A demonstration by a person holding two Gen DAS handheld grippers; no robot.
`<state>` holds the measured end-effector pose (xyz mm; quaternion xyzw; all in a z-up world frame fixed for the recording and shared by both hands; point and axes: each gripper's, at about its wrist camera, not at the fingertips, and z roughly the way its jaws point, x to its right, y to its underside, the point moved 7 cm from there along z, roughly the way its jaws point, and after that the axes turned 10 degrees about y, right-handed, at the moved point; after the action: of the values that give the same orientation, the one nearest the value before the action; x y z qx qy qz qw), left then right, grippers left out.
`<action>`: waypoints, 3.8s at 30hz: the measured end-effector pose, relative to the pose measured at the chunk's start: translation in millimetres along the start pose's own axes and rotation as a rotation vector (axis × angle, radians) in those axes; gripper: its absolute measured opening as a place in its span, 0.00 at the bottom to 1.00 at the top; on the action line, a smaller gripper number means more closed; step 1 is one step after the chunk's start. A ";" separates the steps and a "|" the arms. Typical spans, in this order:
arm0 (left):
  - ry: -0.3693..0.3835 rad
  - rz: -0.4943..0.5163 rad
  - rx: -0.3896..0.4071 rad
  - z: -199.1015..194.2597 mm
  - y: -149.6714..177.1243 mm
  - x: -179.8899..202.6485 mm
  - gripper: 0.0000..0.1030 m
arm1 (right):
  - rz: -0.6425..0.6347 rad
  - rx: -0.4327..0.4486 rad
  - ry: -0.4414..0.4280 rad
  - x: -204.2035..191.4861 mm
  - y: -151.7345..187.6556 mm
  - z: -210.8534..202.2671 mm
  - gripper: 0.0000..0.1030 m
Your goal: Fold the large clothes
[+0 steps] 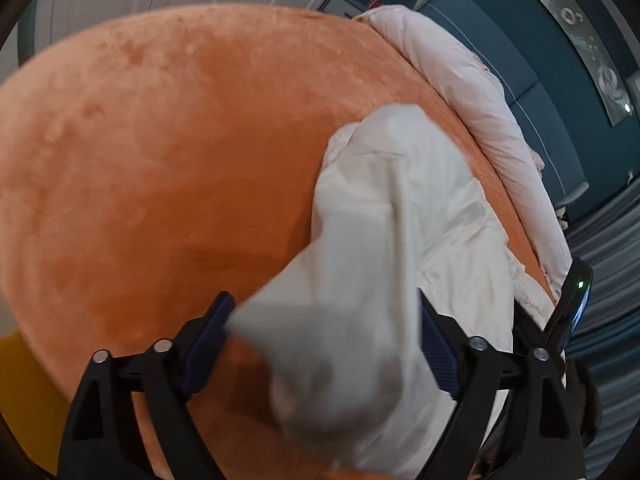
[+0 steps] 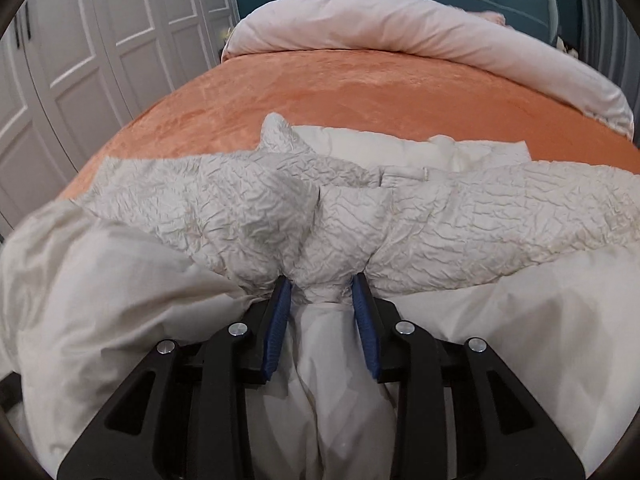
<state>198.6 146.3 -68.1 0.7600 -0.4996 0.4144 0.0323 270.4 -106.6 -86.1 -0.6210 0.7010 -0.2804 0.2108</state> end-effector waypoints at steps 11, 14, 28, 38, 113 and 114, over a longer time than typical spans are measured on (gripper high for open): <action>0.155 0.108 -0.037 2.7 -12.5 77.4 0.13 | 0.122 0.006 -0.110 25.0 -10.4 -49.5 0.29; 0.179 0.161 -0.013 -16.2 -13.0 103.6 0.11 | 0.138 0.077 -0.156 49.7 7.1 -110.3 0.30; 0.225 0.678 -0.002 -52.2 78.5 293.9 0.10 | 0.158 -0.048 -0.255 54.4 136.4 -133.9 0.10; 0.271 0.964 -0.244 41.2 202.1 382.3 0.10 | 0.348 -0.057 -0.208 177.3 180.5 -230.3 0.10; -0.004 1.040 -0.075 236.7 209.1 411.9 0.72 | 0.753 -0.018 -0.158 320.5 139.6 -101.1 0.03; -0.004 1.037 -0.069 223.9 206.6 412.2 0.72 | 0.764 -0.011 -0.169 321.8 140.3 -107.5 0.05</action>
<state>234.9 -362.5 -17.0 0.4120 -0.8238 0.3579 -0.1530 50.7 -400.6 -80.0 -0.3371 0.8634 -0.1260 0.3536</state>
